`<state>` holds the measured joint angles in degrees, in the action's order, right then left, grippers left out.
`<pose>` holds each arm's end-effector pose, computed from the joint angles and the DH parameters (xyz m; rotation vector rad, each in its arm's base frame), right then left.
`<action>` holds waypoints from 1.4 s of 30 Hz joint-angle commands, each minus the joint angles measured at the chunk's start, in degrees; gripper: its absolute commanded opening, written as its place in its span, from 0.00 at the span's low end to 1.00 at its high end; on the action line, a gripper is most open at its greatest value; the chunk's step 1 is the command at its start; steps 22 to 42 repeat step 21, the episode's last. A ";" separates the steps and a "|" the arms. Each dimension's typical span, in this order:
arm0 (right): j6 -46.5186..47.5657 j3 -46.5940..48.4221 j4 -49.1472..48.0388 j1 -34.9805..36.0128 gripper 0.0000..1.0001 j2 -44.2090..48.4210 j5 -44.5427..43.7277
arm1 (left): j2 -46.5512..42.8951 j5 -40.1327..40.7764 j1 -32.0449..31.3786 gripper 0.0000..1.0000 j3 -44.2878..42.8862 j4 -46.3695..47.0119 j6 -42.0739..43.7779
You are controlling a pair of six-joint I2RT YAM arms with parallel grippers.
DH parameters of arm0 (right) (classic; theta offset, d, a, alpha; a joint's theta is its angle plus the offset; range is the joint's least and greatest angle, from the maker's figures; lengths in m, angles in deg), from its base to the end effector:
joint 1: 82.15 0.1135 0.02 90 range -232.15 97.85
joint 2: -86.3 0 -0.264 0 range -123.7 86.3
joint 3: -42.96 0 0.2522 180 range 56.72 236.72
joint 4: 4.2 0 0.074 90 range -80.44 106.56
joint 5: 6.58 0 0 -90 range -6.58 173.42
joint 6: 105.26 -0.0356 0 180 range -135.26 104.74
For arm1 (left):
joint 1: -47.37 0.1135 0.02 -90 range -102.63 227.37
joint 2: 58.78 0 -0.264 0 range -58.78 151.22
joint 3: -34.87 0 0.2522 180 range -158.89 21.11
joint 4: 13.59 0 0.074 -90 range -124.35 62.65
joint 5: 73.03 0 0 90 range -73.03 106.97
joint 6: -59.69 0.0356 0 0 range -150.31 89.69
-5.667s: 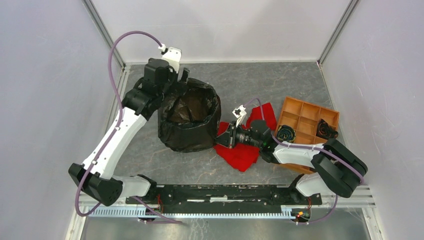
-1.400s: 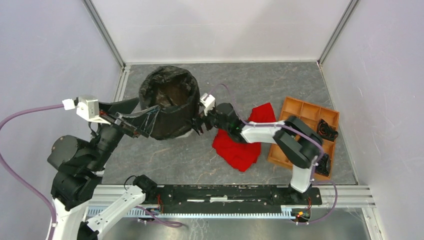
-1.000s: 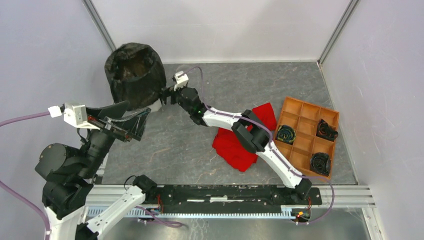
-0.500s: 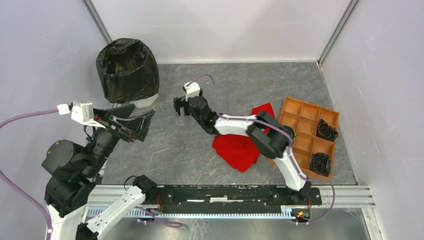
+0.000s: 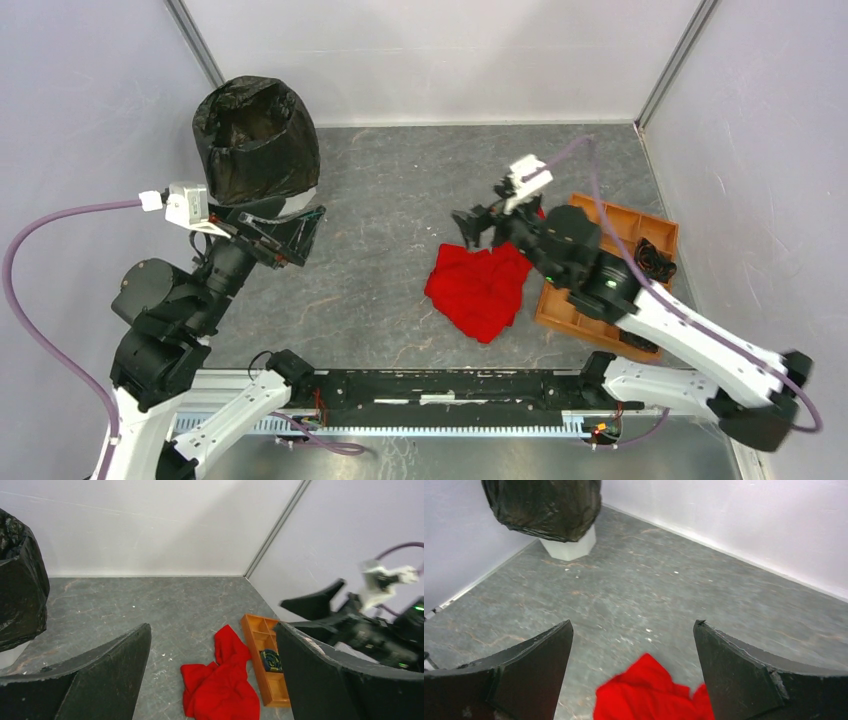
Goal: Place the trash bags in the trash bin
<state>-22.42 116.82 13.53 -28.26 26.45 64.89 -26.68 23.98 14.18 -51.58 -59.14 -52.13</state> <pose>0.1504 0.1869 0.3958 -0.4208 1.6069 0.5508 0.0454 -0.0245 0.4755 0.0406 1.4554 -0.7036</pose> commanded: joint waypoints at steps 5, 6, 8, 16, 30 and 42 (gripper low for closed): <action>5.06 13.40 26.25 0.05 0.98 15.73 -9.88 | 2.28 4.21 -0.03 1.00 -2.50 2.80 1.92; 5.11 14.26 26.79 -0.01 0.98 16.84 -10.71 | 2.26 4.87 -0.03 1.00 -2.45 2.83 1.93; 5.64 14.63 26.30 0.03 0.98 18.45 -11.54 | 2.44 5.13 -0.01 1.00 -2.59 2.83 1.96; 5.59 13.40 24.13 0.01 0.98 19.05 -14.92 | 2.73 5.51 -0.01 1.00 -3.33 1.39 1.56; 4.75 7.90 20.13 0.04 0.98 20.00 -12.59 | 2.10 5.85 -0.03 1.00 -2.17 1.38 1.46; 4.75 7.90 20.13 0.04 0.98 20.00 -12.59 | 2.10 5.85 -0.03 1.00 -2.17 1.38 1.46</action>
